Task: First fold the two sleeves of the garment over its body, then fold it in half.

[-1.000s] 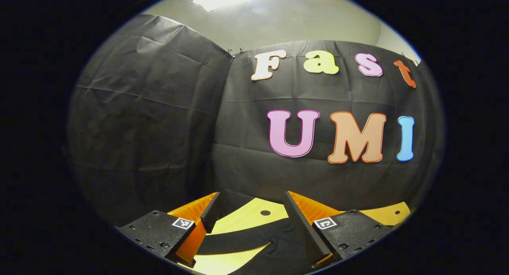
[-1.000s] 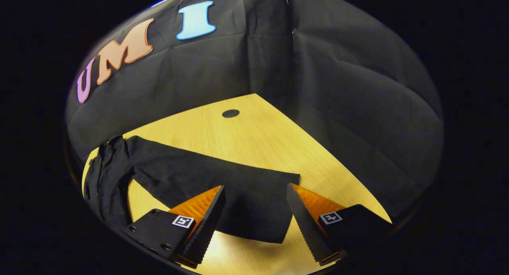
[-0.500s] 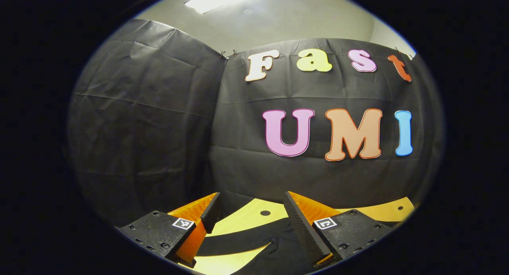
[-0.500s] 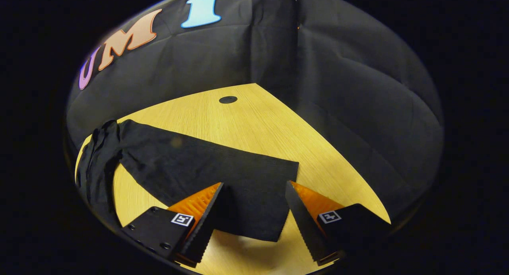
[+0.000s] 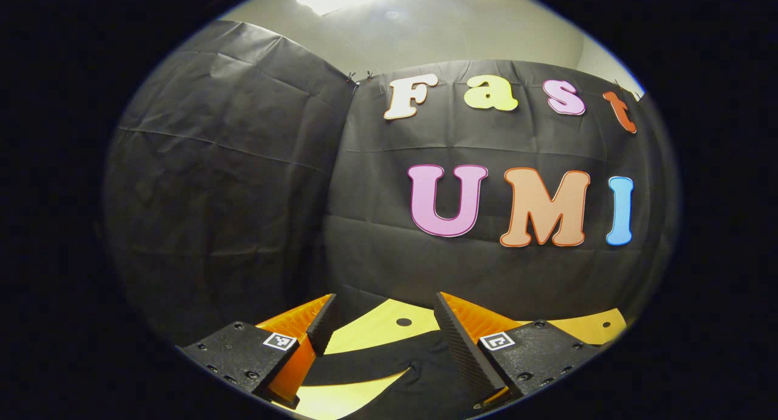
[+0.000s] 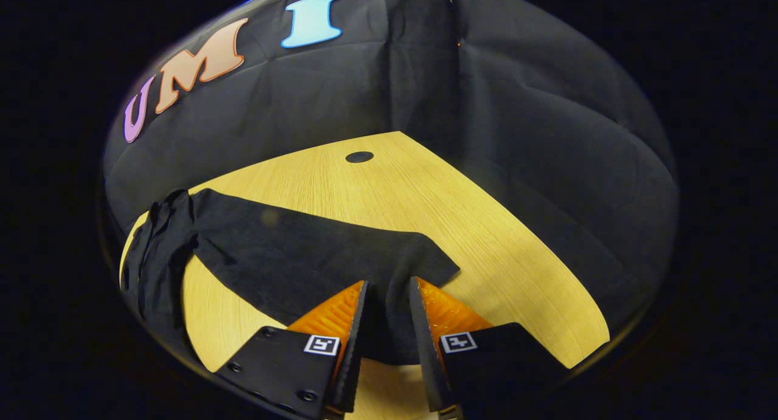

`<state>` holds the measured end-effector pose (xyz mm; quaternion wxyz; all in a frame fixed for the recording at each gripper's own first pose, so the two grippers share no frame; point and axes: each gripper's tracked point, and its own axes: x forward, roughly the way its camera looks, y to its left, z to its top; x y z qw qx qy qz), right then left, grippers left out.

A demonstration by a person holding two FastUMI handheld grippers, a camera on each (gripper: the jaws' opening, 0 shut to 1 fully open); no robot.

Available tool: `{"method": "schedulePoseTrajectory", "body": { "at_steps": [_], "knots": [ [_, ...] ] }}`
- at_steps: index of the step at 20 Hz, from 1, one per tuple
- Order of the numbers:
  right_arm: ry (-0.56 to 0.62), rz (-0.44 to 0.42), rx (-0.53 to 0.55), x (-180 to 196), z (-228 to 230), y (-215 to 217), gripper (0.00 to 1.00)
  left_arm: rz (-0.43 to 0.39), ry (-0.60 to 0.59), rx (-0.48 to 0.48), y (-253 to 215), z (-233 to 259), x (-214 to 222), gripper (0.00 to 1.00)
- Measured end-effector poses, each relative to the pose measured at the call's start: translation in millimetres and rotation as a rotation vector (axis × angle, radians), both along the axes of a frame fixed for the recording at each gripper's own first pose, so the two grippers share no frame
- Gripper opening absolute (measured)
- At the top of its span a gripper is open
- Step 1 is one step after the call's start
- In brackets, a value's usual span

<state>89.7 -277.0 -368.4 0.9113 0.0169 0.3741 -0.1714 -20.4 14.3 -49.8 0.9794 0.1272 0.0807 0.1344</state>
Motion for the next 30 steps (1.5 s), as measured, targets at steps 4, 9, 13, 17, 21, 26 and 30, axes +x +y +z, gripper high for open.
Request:
{"method": "schedulePoseTrajectory", "body": {
  "at_steps": [4, 9, 13, 17, 21, 26, 30],
  "knots": [
    [-0.007, -0.024, 0.015, 6, 3, 12, 0.10, -0.007, 0.004, -0.005, 0, -1, 1, 0.92],
    [0.012, 0.017, -0.044, 6, 10, 15, 0.03, -0.009, -0.001, 0.010, 4, 4, -1, 0.92],
    [-0.060, 0.045, -0.029, 26, 46, 39, 0.02, -0.006, -0.003, -0.012, 10, 5, -6, 0.92],
    [-0.138, 0.100, -0.031, 63, 94, 67, 0.03, 0.011, -0.007, -0.038, 26, 5, -14, 0.92],
    [-0.223, 0.188, -0.040, 108, 144, 126, 0.02, 0.040, -0.007, -0.050, 50, 6, -25, 0.92],
    [-0.293, 0.325, -0.017, 157, 182, 235, 0.02, 0.076, -0.003, -0.049, 85, 9, -39, 0.93],
    [-0.362, 0.448, 0.012, 190, 195, 338, 0.02, 0.108, 0.001, -0.049, 115, 13, -49, 0.92]
  ]
}}
